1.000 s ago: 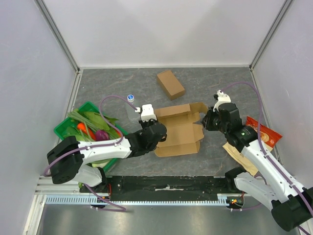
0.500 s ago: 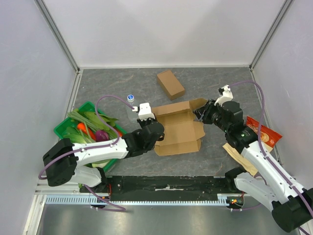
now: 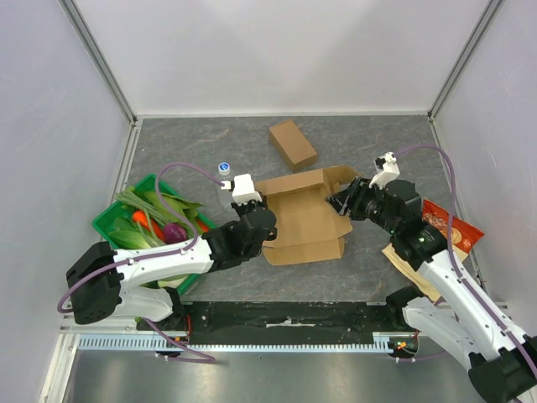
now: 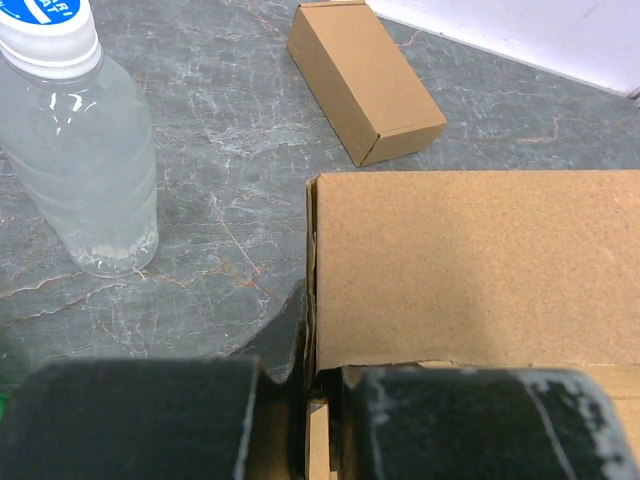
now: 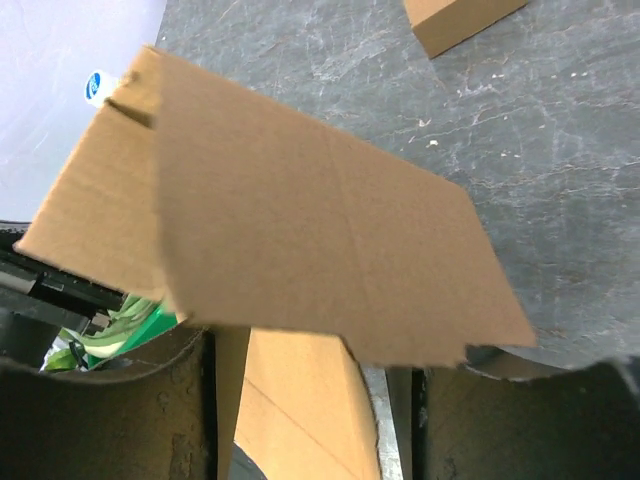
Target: Fold the paper box
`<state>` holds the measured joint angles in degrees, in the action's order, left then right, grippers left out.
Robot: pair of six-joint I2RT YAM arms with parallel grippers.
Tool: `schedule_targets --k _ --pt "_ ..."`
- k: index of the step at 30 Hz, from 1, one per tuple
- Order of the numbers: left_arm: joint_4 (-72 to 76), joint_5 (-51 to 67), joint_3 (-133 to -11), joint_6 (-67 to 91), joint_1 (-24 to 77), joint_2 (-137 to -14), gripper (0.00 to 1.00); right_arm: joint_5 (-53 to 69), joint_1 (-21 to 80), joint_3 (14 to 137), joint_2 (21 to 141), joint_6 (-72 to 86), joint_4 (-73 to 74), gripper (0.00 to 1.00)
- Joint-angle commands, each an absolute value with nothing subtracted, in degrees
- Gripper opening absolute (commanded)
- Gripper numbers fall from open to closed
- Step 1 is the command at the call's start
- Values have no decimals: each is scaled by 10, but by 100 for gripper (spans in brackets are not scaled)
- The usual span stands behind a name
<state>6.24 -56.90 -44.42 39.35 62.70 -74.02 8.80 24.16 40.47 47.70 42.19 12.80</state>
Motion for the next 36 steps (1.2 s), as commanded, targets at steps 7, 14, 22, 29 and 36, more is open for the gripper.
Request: schedule_targets --k 7,14,22,29,36 --pt "97 -583 -458 381 624 -734 2 4 240 499 475 310 259 24" --pt "96 -583 -459 384 624 -734 2 13 244 501 509 309 217 19" --pt "92 -582 -456 391 624 -735 2 81 253 449 505 367 115 10" --pt "76 -577 -468 403 624 -747 2 64 293 444 513 352 108 28" --pt "75 -573 -472 408 624 -753 2 60 294 452 518 358 119 26"
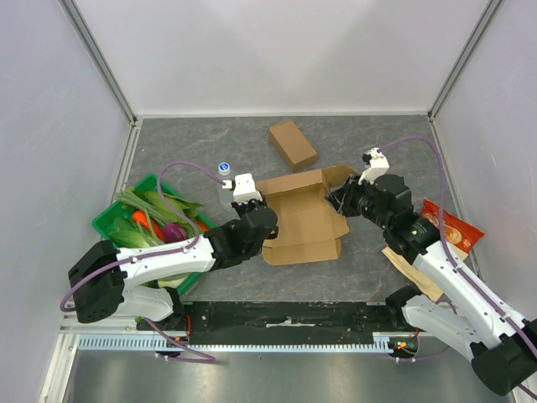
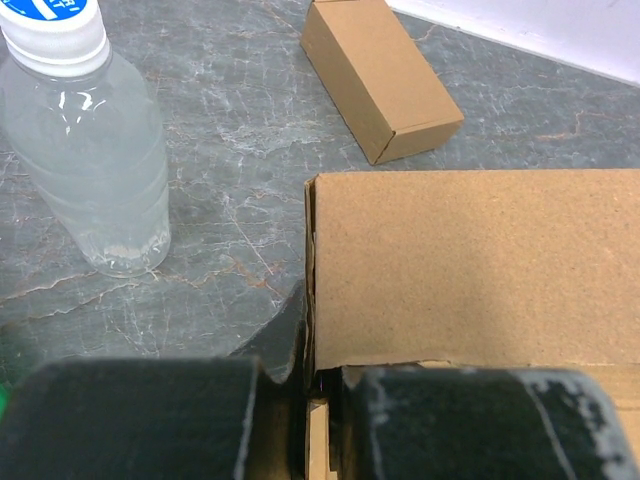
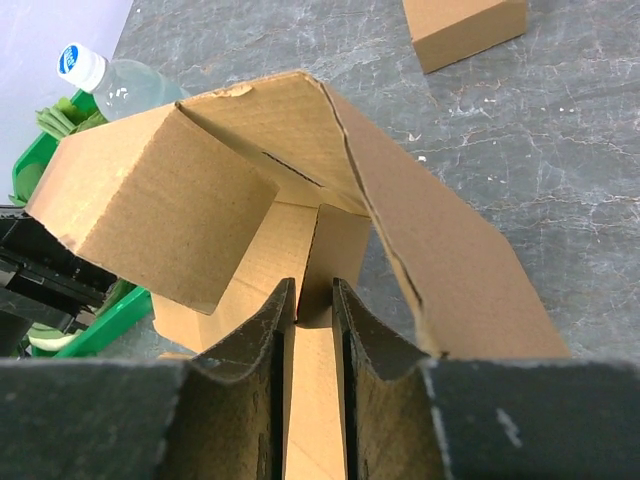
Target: Fold the paper box
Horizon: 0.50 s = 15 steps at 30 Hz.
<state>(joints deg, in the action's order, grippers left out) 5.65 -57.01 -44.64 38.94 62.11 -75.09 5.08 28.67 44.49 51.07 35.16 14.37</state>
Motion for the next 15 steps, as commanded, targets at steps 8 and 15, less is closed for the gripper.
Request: schedule_targets --k 8,15 --pt "70 -572 -472 408 624 -744 2 79 314 425 551 352 79 32" --pt "69 -571 -471 411 624 -752 2 108 320 423 557 343 60 50"
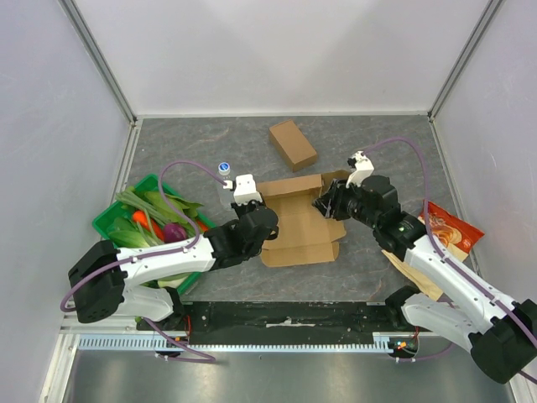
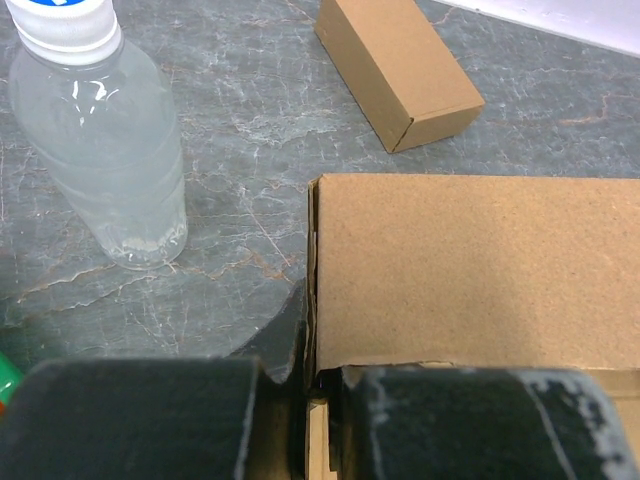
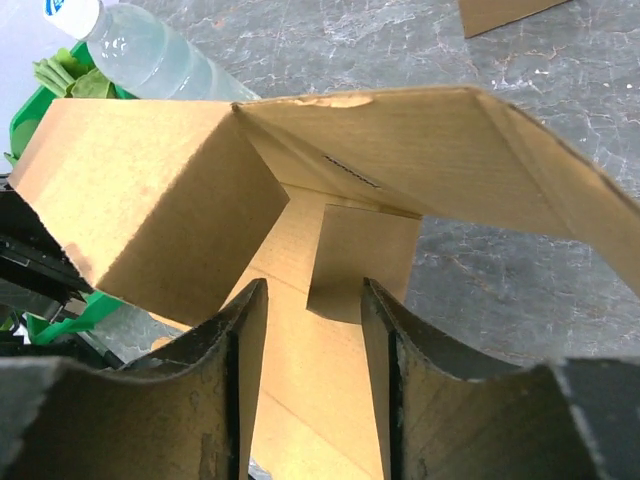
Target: Fold the paper box
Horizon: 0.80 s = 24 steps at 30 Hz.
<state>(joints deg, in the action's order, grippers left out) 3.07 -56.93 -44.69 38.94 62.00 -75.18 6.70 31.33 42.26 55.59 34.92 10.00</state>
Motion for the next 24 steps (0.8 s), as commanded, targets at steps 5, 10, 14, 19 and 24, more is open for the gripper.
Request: schedule_targets --k 5,10,14,19,24 --pt "69 -583 -464 405 624 -756 2 87 320 492 549 264 250 66" --pt "92 -584 -449 374 624 -752 2 -14 319 642 536 143 515 69" --pt "141 -577 -421 310 624 -737 2 -109 318 777 576 93 611 70" --pt "195 -566 -403 252 624 -715 2 -142 319 889 654 29 624 69" --pt "200 -564 -394 238 624 -701 2 -8 320 934 714 -28 616 63"
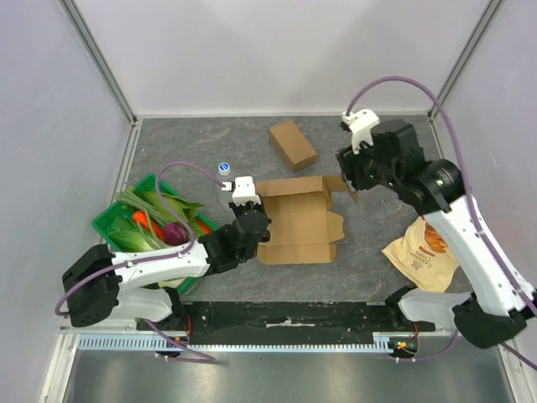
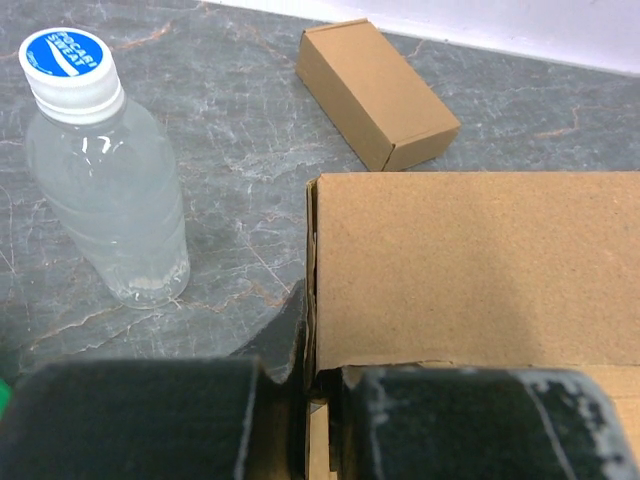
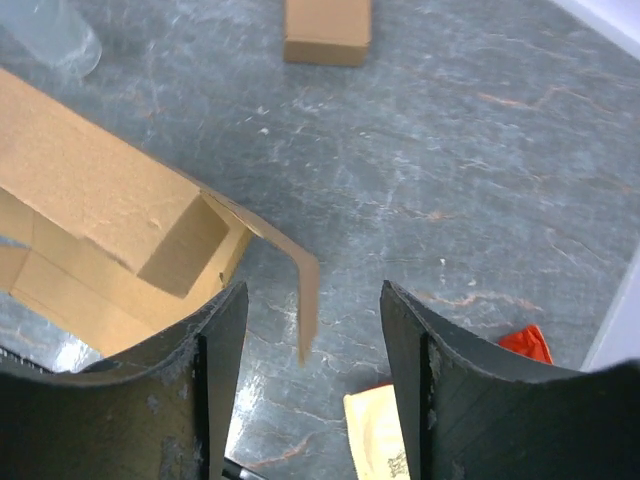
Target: Fold the paper box
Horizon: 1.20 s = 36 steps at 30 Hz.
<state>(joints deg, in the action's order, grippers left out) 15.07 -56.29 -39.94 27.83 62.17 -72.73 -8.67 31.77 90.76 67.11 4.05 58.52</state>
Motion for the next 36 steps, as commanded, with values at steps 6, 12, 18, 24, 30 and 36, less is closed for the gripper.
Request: schedule_targets --k 6,12,18,24,30,36 --pt "204 -558 -381 237 624 -693 2 26 321 908 743 -35 591 49" --pt "210 -556 -386 232 624 -697 2 47 320 871 737 28 553 6" --pt "231 -559 -393 231 624 -722 2 -9 321 793 712 227 519 0" --pt "255 -569 -399 243 624 -777 2 -9 320 648 635 444 362 0" --pt "272 -580 -389 271 624 -819 2 -79 320 537 592 493 294 3" --pt "322 -583 -370 285 624 -876 2 -80 320 421 561 425 165 17"
